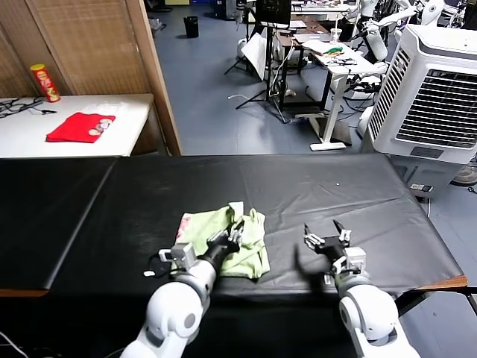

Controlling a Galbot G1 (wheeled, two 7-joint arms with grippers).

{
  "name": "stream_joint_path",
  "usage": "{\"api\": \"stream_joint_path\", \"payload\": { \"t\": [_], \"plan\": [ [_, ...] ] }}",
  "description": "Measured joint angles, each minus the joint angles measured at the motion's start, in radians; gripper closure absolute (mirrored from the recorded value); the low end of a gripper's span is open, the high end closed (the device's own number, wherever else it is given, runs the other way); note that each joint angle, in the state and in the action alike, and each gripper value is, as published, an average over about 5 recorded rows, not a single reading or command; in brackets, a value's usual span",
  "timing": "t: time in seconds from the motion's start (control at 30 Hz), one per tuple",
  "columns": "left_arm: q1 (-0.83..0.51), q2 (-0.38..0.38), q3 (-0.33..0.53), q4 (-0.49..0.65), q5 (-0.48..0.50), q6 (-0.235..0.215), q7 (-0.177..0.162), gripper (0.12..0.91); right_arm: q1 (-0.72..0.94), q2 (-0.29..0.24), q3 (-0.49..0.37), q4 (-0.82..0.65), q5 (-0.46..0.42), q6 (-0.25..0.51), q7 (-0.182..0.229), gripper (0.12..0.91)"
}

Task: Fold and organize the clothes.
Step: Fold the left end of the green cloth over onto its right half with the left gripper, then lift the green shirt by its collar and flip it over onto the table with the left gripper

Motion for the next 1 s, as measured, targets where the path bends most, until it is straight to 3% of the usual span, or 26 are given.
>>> {"api": "stream_joint_path", "payload": {
  "t": [0.17,0.27,0.5,0.7,0.8,1.0],
  "plan": [
    [0.016,-0.029,-0.004,-0.003,0.002,-0.002,0.003,0.349,0.019,-0.011,-0.036,-0.005,0.012,0.026,-0.043,0.227],
    [0.029,-0.027,-0.021,-0.024,-0.006,-0.002,0.005,0.255,0.04,-0.016,-0.071,-0.018,0.032,0.031,-0.063,0.227],
    [0.082,0.064,-0.129,-0.056,0.03,-0.048,0.042,0.232,0.129,0.0,-0.193,-0.081,0.028,0.033,-0.101,0.227],
    [0.153,0.106,-0.245,-0.048,0.053,-0.082,0.062,0.232,0.182,0.012,-0.289,-0.138,-0.049,0.04,-0.105,0.227],
    [0.175,0.104,-0.276,-0.042,0.063,-0.089,0.065,0.232,0.181,0.007,-0.303,-0.145,-0.118,0.036,-0.079,0.227],
    [0.184,0.09,-0.298,-0.021,0.058,-0.098,0.077,0.232,0.144,0.008,-0.28,-0.128,-0.293,0.04,0.026,0.227]
  ]
}}
